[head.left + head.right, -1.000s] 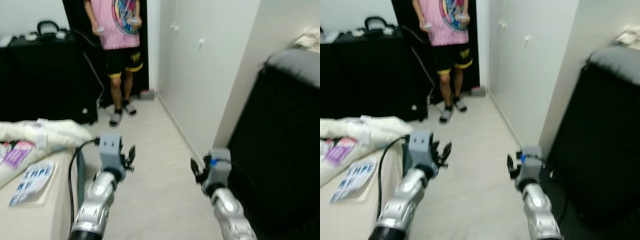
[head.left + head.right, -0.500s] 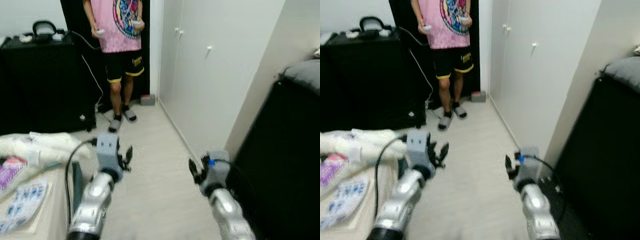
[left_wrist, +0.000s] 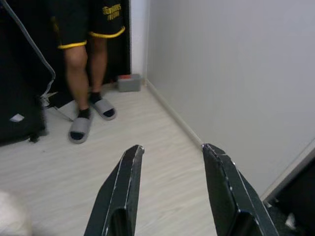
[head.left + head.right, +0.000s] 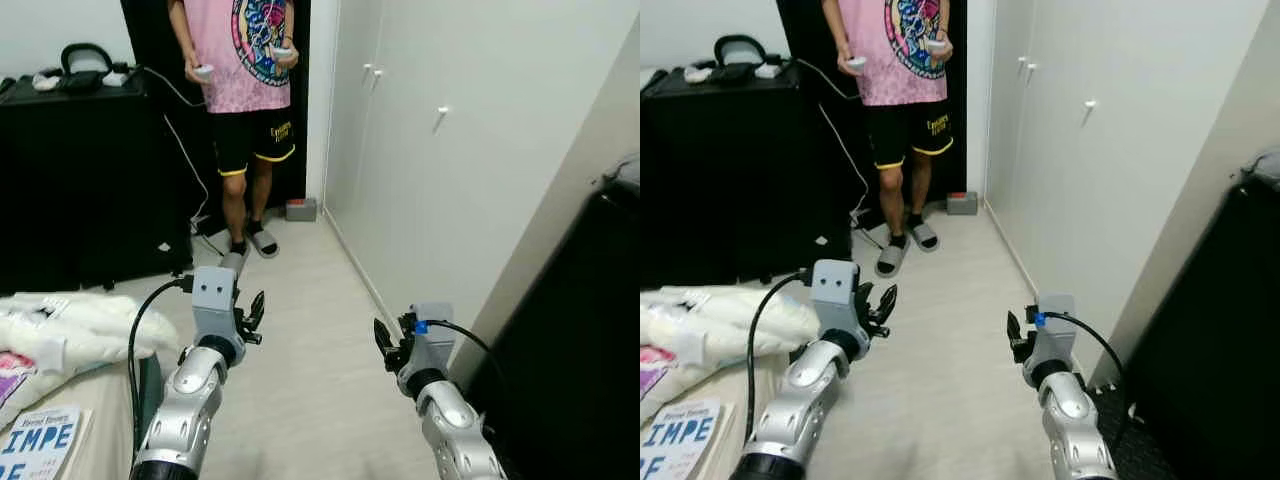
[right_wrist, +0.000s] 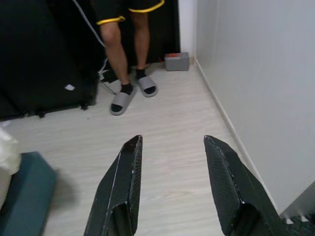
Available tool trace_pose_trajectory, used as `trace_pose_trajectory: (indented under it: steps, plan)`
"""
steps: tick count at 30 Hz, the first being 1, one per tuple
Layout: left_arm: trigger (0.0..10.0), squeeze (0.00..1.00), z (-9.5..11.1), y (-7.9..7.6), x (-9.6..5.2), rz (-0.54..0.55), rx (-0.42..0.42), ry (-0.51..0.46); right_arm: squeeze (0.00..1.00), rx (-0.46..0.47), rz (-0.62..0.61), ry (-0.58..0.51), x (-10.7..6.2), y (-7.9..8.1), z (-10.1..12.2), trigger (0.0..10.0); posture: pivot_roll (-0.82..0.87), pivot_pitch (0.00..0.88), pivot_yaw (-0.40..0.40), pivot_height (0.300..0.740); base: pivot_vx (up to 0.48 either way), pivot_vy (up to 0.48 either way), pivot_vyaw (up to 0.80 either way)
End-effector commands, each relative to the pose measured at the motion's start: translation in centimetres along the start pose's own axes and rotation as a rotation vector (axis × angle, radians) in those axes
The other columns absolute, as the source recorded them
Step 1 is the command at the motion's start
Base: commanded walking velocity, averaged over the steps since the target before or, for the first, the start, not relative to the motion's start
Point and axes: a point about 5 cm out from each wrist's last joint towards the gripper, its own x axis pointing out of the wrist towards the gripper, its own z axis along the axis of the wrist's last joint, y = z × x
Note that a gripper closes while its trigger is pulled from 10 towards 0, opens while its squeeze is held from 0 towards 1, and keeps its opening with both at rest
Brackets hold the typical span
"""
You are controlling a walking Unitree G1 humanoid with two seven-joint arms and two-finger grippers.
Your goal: Clean up the room
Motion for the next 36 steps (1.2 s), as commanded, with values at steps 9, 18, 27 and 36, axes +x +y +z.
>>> trace_pose_trajectory:
  steps: [9,18,27,36]
  plan:
    - [10.0,0.0,-0.2,0.0,0.0,0.008,0.0,0.013,0.0,0.017,0.0,-0.005,0.1,-0.1,0.2,10.0,0.0,0.0,-0.025,0.74,0.264,0.0,0.0]
    - [10.0,0.0,-0.3,0.4,-0.1,0.039,0.014,0.027,0.0,-0.047,0.041,-0.003,0.4,0.5,0.3,10.0,0.0,0.0,-0.028,0.74,0.0,0.0,0.24]
    - [10.0,0.0,-0.4,0.9,0.0,0.047,0.024,0.03,0.0,-0.042,0.046,-0.003,0.4,0.5,0.3,10.0,0.0,0.0,-0.027,0.74,0.0,0.0,0.8]
    - [10.0,0.0,-0.2,1.0,0.2,0.047,0.031,0.026,0.0,-0.064,0.049,-0.011,0.6,0.6,0.4,10.0,0.0,0.0,-0.022,0.74,0.0,0.0,0.8]
